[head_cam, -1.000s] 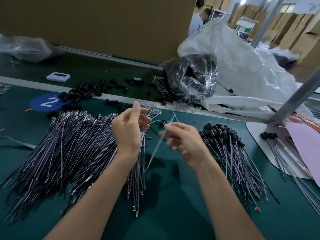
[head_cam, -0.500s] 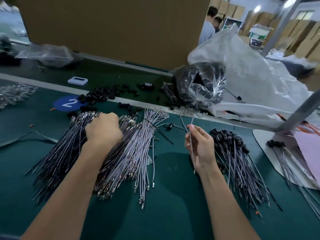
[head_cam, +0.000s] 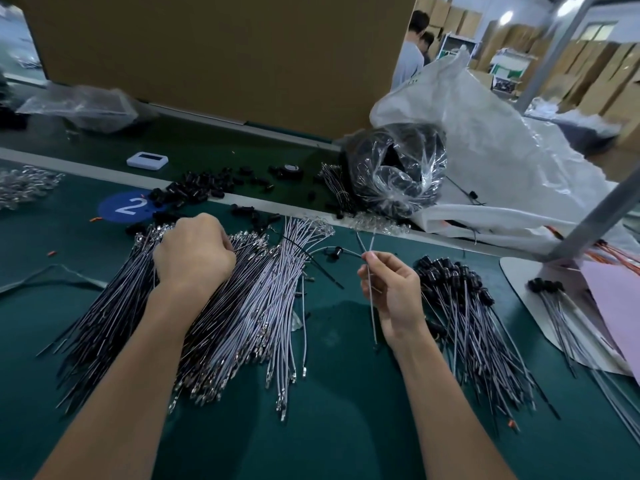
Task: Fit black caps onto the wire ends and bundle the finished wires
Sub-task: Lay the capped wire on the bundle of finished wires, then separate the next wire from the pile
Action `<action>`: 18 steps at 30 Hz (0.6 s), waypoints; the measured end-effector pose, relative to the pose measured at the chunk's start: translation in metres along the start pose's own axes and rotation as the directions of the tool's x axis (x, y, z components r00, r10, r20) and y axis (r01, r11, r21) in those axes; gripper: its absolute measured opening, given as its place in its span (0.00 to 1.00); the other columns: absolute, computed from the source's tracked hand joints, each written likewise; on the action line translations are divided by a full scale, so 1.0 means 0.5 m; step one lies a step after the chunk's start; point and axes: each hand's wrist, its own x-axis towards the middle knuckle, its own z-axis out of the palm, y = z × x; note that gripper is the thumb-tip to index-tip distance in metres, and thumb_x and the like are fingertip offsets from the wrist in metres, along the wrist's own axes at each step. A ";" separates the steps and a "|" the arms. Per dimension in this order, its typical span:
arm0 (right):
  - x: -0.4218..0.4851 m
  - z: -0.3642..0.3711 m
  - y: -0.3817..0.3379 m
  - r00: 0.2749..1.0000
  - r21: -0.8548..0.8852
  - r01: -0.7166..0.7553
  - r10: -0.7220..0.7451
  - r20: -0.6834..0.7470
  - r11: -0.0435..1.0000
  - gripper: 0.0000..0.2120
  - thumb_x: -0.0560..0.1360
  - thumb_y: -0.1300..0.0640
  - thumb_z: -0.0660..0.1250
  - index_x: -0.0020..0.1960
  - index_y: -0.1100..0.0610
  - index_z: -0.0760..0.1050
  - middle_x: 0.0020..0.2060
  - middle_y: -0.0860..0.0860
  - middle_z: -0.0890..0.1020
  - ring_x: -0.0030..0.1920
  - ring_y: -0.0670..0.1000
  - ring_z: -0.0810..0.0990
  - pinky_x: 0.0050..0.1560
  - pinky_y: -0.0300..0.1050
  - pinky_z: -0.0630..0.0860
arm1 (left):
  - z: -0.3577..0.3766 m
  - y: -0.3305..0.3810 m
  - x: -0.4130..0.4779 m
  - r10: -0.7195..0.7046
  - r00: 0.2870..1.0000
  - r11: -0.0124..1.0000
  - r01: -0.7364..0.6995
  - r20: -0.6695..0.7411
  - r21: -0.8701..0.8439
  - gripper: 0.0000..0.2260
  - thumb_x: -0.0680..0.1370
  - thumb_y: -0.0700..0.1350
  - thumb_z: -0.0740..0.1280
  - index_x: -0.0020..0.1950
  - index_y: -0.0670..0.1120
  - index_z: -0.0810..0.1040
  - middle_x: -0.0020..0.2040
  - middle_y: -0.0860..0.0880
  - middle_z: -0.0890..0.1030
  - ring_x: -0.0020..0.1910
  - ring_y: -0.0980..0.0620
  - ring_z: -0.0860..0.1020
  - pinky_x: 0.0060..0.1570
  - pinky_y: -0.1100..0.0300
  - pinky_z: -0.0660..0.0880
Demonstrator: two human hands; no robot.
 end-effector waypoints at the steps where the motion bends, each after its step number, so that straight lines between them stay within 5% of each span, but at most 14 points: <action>1: 0.000 0.001 -0.001 1.000 -0.003 0.005 -0.005 -0.005 1.000 0.09 0.77 0.60 0.68 0.39 0.53 0.81 0.31 0.51 0.81 0.28 0.46 0.73 0.29 0.35 0.71 | -0.007 0.007 0.000 0.024 1.000 1.000 -0.024 -0.014 -0.016 0.07 0.75 0.39 0.70 0.45 0.50 0.84 0.46 0.45 0.83 0.44 0.43 0.78 0.39 0.55 0.71; 4: -0.001 0.001 -0.006 1.000 0.027 0.004 -0.004 -0.013 1.000 0.07 0.76 0.62 0.69 0.40 0.56 0.82 0.34 0.51 0.82 0.30 0.46 0.74 0.31 0.34 0.71 | -0.021 0.040 -0.005 0.235 0.971 0.952 -0.237 -0.037 -0.195 0.06 0.74 0.37 0.71 0.45 0.49 0.84 0.44 0.48 0.83 0.42 0.49 0.79 0.45 0.56 0.76; 9: -0.001 -0.002 -0.009 1.000 0.055 -0.025 0.026 -0.013 0.998 0.05 0.71 0.62 0.71 0.39 0.57 0.85 0.37 0.51 0.84 0.32 0.44 0.76 0.33 0.34 0.72 | 0.018 0.113 -0.050 0.642 0.760 0.714 -0.545 0.101 -0.439 0.12 0.72 0.29 0.68 0.44 0.45 0.85 0.41 0.49 0.84 0.41 0.55 0.81 0.48 0.56 0.80; 14: 0.000 0.004 -0.004 0.998 0.039 -0.064 0.064 0.002 0.997 0.09 0.75 0.64 0.68 0.39 0.58 0.84 0.38 0.55 0.85 0.36 0.49 0.82 0.36 0.37 0.77 | 0.096 0.128 -0.087 0.818 0.575 0.503 -0.733 -0.022 -0.458 0.08 0.71 0.29 0.71 0.42 0.40 0.84 0.40 0.47 0.85 0.40 0.47 0.82 0.43 0.52 0.78; 18: 0.002 0.009 -0.003 0.996 0.089 -0.084 0.086 -0.009 0.992 0.07 0.75 0.66 0.68 0.40 0.59 0.83 0.35 0.53 0.85 0.34 0.47 0.82 0.34 0.37 0.77 | 0.118 0.134 -0.095 0.848 0.518 0.433 -0.798 -0.109 -0.419 0.09 0.69 0.27 0.69 0.41 0.40 0.83 0.40 0.46 0.83 0.39 0.45 0.82 0.39 0.50 0.79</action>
